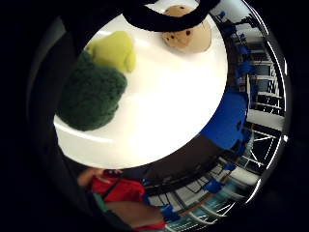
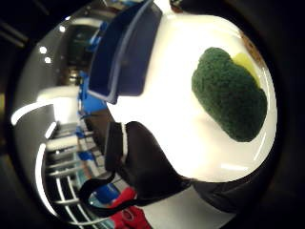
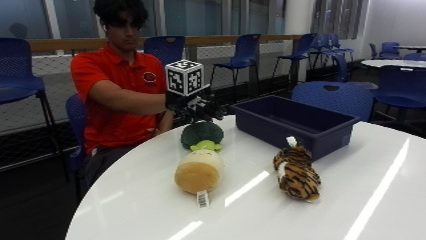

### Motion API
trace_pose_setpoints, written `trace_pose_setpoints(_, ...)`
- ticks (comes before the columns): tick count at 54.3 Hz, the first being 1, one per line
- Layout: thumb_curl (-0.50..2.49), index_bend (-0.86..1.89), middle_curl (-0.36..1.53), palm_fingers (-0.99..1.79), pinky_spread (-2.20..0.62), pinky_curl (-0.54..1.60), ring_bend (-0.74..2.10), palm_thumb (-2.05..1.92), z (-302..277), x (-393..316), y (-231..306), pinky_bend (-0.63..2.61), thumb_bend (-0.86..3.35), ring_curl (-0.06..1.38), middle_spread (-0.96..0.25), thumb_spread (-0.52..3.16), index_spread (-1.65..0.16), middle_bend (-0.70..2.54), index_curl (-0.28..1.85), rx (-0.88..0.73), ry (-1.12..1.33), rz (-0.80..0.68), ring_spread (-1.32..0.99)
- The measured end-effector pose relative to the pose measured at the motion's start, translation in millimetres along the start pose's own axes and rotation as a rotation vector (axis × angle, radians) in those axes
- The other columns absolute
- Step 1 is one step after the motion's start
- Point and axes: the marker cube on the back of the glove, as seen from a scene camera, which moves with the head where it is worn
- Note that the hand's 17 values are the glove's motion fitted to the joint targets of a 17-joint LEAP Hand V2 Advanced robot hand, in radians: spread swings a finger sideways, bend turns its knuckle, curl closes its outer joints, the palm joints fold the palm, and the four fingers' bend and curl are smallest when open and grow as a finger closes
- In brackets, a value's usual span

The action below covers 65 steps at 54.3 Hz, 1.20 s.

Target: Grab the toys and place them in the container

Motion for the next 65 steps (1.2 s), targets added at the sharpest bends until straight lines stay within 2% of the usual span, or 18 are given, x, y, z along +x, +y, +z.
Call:
trace_pose_setpoints(14,0.14,0.14,0.29,-0.09,0.08,0.31,0.19,-0.14,17,9,-10,0.61,-0.1,0.17,-0.11,1.04,-0.34,0.17,0.27,-0.056,0.004,0.059,-0.08)
trace_pose_setpoints(31,0.15,0.11,0.24,-0.2,0.13,0.43,0.14,-0.1,47,12,-24,1.05,-0.08,0.16,-0.08,1.01,-0.34,0.1,0.23,-0.139,0.016,0.07,-0.01)
trace_pose_setpoints(41,0.17,0.13,0.22,-0.22,0.14,0.45,0.15,-0.09,56,13,-32,1.16,-0.07,0.15,-0.06,1.03,-0.34,0.11,0.22,-0.154,0.05,0.075,0.01)
trace_pose_setpoints(53,0.22,0.13,0.21,-0.07,0.04,0.44,0.27,0.02,69,26,-45,1.23,-0.01,0.19,-0.07,1.1,-0.37,0.14,0.21,-0.156,0.108,0.126,0.02)
trace_pose_setpoints(57,0.24,0.14,0.23,0.06,-0.06,0.42,0.38,0.03,69,28,-43,1.16,-0.01,0.22,-0.09,1.12,-0.38,0.21,0.21,-0.132,0.094,0.136,0.01)
trace_pose_setpoints(58,0.25,0.16,0.24,0.18,-0.11,0.41,0.44,0.05,69,28,-43,1.13,0.0,0.23,-0.11,1.14,-0.39,0.23,0.21,-0.128,0.088,0.139,-0.01)
trace_pose_setpoints(65,0.29,0.22,0.27,0.45,-0.26,0.37,0.55,0.15,67,28,-40,1.06,0.04,0.26,-0.18,1.24,-0.41,0.26,0.24,-0.086,0.074,0.146,-0.13)
